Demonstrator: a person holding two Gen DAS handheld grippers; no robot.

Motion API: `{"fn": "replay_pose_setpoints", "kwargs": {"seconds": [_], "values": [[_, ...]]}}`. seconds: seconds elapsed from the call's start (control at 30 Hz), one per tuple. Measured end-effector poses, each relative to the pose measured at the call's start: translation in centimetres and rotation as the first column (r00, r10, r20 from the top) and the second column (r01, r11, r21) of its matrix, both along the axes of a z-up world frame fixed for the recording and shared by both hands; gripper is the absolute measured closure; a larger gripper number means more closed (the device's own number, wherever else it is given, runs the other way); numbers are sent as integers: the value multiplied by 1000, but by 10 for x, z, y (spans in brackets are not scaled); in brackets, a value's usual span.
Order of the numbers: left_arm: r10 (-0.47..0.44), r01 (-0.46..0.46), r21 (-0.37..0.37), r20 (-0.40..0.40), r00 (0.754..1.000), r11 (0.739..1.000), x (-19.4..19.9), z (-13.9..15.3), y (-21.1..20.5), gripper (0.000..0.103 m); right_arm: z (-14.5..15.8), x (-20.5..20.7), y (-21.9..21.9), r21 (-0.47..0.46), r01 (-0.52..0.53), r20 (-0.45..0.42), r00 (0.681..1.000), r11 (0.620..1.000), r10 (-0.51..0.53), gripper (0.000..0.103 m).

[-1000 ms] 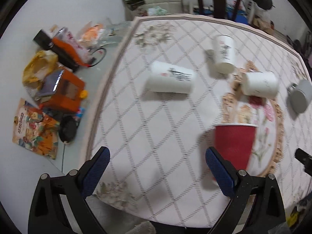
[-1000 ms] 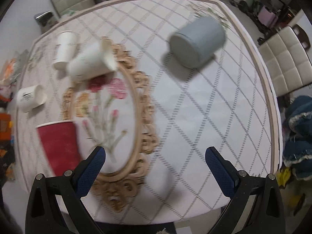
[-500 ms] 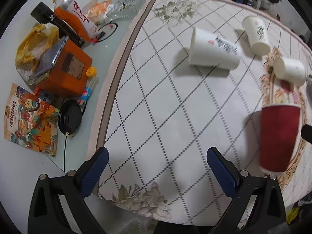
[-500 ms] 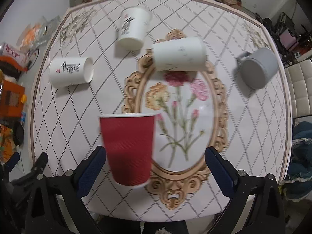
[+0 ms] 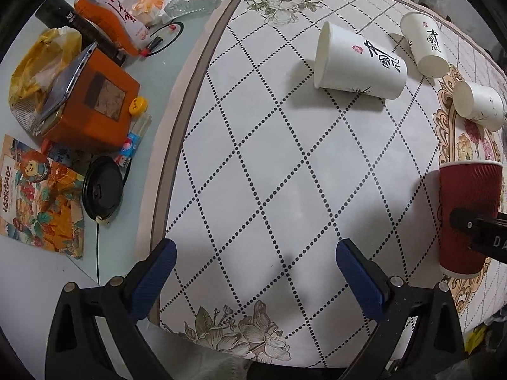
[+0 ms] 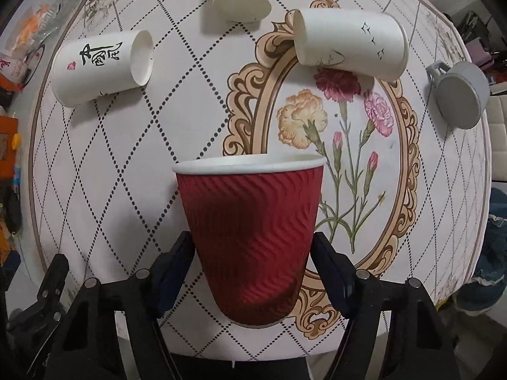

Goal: Flip cup upright
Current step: 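Close the right gripper on the red cup while the left gripper releases it, then carry the red cup with the right gripper and lower it upright onto the floral oval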

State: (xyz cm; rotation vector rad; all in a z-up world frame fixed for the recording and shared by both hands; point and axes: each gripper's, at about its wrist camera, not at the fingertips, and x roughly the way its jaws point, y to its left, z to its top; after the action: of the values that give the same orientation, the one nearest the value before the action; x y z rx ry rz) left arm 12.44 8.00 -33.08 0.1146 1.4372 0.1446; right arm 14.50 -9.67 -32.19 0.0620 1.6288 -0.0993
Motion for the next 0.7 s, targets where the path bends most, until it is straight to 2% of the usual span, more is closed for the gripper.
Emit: {"fn": "replay_pose_setpoints", "kwargs": {"seconds": [0.23,0.4,0.57,0.7], "values": [[-4,4,-19,-15,1000,1000,4,-1,1,0,6,-4,-6,37,46,28,999,998,-47,28],[-2,1,-25,-37,999,1000,6,-1,3,0,30,-5,-26,186,132,109,982,974,-154,28],[6,-11,-56,-72,997,998,17,-8,-4,0,59,-6,-45,219,178,264,936,959,-234,28],[-1,-5,-71,-82,997,997,35,-19,-15,0,65,-3,-55,182,199,417,871,963,-259,28]]}}
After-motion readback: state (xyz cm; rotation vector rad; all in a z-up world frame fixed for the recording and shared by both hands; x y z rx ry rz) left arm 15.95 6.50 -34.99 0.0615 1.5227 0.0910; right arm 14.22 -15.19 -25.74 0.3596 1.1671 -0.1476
